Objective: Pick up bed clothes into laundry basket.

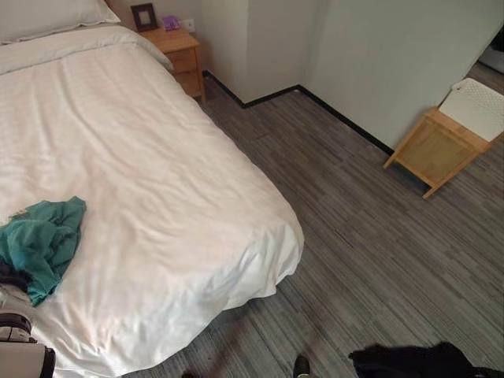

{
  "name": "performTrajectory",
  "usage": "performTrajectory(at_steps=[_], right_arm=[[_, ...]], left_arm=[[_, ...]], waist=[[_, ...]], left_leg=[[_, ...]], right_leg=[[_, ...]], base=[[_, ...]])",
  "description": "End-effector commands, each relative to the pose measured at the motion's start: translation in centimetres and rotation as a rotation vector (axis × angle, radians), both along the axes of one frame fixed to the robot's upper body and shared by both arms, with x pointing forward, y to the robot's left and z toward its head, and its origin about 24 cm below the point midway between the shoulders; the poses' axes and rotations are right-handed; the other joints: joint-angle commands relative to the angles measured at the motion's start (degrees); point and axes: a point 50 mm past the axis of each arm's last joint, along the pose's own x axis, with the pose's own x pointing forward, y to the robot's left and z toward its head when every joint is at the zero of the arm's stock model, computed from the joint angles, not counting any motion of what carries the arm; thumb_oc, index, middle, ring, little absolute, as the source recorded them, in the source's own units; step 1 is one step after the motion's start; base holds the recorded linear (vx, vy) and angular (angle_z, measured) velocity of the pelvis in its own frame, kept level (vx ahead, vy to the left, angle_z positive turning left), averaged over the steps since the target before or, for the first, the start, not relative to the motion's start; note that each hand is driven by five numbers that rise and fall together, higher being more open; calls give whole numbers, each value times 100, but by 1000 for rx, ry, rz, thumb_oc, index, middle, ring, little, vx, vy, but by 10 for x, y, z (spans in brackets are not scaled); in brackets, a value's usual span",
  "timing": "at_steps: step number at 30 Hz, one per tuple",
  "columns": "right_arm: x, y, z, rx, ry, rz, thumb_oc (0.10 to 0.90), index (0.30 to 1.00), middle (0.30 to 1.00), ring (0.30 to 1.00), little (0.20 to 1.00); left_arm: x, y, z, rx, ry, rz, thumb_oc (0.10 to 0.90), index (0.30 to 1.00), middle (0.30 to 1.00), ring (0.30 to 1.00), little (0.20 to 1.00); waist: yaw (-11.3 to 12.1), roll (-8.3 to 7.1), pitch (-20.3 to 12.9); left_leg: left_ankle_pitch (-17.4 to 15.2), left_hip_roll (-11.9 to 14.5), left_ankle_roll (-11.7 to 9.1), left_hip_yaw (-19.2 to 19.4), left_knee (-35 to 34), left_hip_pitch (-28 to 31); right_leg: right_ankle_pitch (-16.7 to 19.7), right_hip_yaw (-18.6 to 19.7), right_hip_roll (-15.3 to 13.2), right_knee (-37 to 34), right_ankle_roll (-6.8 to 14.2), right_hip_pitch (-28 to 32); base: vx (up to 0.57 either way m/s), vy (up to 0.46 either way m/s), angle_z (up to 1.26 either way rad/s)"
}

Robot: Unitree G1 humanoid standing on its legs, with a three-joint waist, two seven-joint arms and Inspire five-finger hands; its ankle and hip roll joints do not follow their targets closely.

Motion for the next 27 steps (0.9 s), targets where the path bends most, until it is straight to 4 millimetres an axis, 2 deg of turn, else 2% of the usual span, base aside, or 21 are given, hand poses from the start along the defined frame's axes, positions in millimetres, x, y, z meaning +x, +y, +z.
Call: performTrajectory(at_steps=[1, 2, 3, 4, 5, 6, 7, 8, 10, 12, 13, 15, 16, 17, 19, 21, 22, 23, 24, 26, 27], right_arm=[[38, -41, 65, -178, -228, 34, 400, 300, 300, 300, 300], [46, -38, 70, -181, -269, 65, 400, 300, 300, 300, 300], [46, -38, 71, -182, -269, 65, 400, 300, 300, 300, 300], [60, -31, 77, -188, -315, 122, 400, 300, 300, 300, 300], [60, -30, 76, -187, -315, 121, 400, 300, 300, 300, 300], [66, -28, 81, -199, -335, 147, 400, 300, 300, 300, 300], [81, -19, 87, -209, -373, 210, 400, 300, 300, 300, 300], [88, -13, 90, -216, -397, 245, 400, 300, 300, 300, 300], [98, 0, 93, -204, -451, 291, 400, 300, 300, 300, 300], [105, 12, 92, -175, -488, 327, 400, 300, 300, 300, 300], [113, 28, 89, -166, -512, 377, 400, 300, 300, 300, 300], [128, 52, 93, -158, -561, 463, 400, 300, 300, 300, 300], [128, 53, 92, -158, -559, 467, 400, 300, 300, 300, 300], [140, 68, 96, -157, -585, 533, 400, 300, 300, 300, 300], [150, 81, 103, -176, -598, 611, 400, 300, 300, 300, 300], [155, 91, 107, -186, -609, 667, 400, 300, 300, 300, 300], [155, 91, 107, -188, -607, 671, 400, 300, 300, 300, 300], [159, 99, 111, -198, -630, 705, 400, 300, 300, 300, 300], [158, 99, 111, -200, -627, 707, 400, 300, 300, 300, 300], [163, 118, 122, -228, -666, 825, 400, 300, 300, 300, 300], [167, 129, 133, -245, -712, 881, 400, 300, 300, 300, 300]], left_arm=[[-8, -7, -20, -116, 2, 54, 400, 300, 300, 300, 300], [-9, -14, -31, -164, -4, 44, 400, 300, 300, 300, 300], [-9, -14, -32, -166, -5, 44, 400, 300, 300, 300, 300], [6, -20, -27, -165, -53, -23, 400, 300, 300, 300, 300], [7, -20, -27, -165, -53, -24, 400, 300, 300, 300, 300], [17, -23, -21, -148, -90, -65, 400, 300, 300, 300, 300], [51, -37, 1, -98, -220, -203, 400, 300, 300, 300, 300], [75, -52, 21, -51, -319, -307, 400, 300, 300, 300, 300], [103, -89, 55, -10, -508, -531, 400, 300, 300, 300, 300], [104, -118, 70, -25, -638, -677, 400, 300, 300, 300, 300], [103, -133, 73, -33, -690, -741, 400, 300, 300, 300, 300], [91, -148, 85, -14, -779, -823, 400, 300, 300, 300, 300], [88, -147, 85, -13, -778, -821, 400, 300, 300, 300, 300], [84, -163, 95, -14, -868, -886, 400, 300, 300, 300, 300], [75, -175, 101, -34, -940, -931, 400, 300, 300, 300, 300], [69, -185, 102, -66, -998, -953, 400, 300, 300, 300, 300], [67, -185, 101, -67, -999, -949, 400, 300, 300, 300, 300], [63, -199, 96, -133, -1041, -973, 400, 300, 300, 300, 300], [62, -199, 95, -136, -1040, -971, 400, 300, 300, 300, 300], [54, -219, 79, -282, -1081, -984, 400, 300, 300, 300, 300], [54, -228, 69, -387, -1122, -956, 400, 300, 300, 300, 300]], waist=[[78, 139, 71], [47, 154, 114], [51, 170, 106], [139, 207, 132], [138, 209, 127], [205, 223, 147], [397, 248, 225], [480, 253, 268], [686, 218, 373], [838, 166, 362], [940, 187, 353], [1185, 187, 256], [1189, 186, 251], [1451, 194, 186], [1647, 209, 159], [1692, 279, 162], [1703, 325, 165], [1687, 422, 207], [1688, 471, 210], [1569, 620, 325], [1663, 714, 480]], left_leg=[[-607, 226, -307, -391, 55, 407], [-510, 273, -306, -252, 54, 363], [-545, 284, -319, -266, 65, 364], [-442, 450, -347, -89, 85, 265], [-437, 455, -348, -95, 85, 256], [-390, 509, -355, -66, 94, 206], [-315, 605, -341, -4, 111, 151], [-280, 671, -317, 33, 121, 138], [-249, 764, -263, 55, 139, 112], [-172, 853, -244, 153, 156, 110], [-144, 885, -228, 178, 163, 90], [-30, 1056, -240, 297, 180, 68], [-22, 1061, -246, 319, 178, 83], [146, 1276, -295, 428, 203, 27], [396, 1530, -442, 539, 215, 78], [633, 1780, -600, 715, 226, 211], [679, 1845, -651, 741, 223, 259], [908, 2109, -797, 775, 279, 290], [926, 2160, -806, 776, 283, 308], [1234, 2654, -889, 782, 520, 407], [1463, 2781, -889, 108, 1179, 319]], right_leg=[[880, -166, -374, 125, 597, 168], [957, -345, -444, 126, 597, 96], [955, -335, -432, 114, 597, 102], [1107, -753, -546, 130, 597, 56], [1116, -762, -539, 121, 597, 56], [1123, -1006, -582, 156, 597, 76], [961, -1429, -696, 299, 597, 139], [815, -1596, -748, 395, 597, 210], [486, -1631, -813, 652, 597, 385], [436, -1536, -844, 791, 597, 547], [433, -1529, -872, 825, 597, 636], [564, -1534, -989, 875, 597, 809], [577, -1511, -984, 865, 597, 802], [688, -1643, -1136, 817, 597, 946], [670, -1639, -1150, 684, 597, 1019], [236, -1652, -1015, 567, 597, 1010], [174, -1627, -959, 578, 597, 1025], [-304, -1642, -791, 467, 597, 1014], [-333, -1633, -748, 483, 597, 1023], [-688, -1517, -381, 193, 427, 1040], [-857, -1312, -148, 9, 286, 1130]], base=[[-80, 16, -13], [-68, 19, -8], [-151, -58, -14], [-73, -57, -29], [-126, -88, -54], [-132, -59, -56], [-194, -93, -37], [-223, -100, -11], [-200, -114, 2], [-221, -149, 9], [-245, -211, 3], [-185, -205, -4], [-222, -300, -22], [-225, -335, -51], [-226, -376, -80], [-147, -309, -61], [-179, -352, -78], [-99, -221, -81], [-247, -463, -52], [-141, -467, -58], [1, -295, -125]])
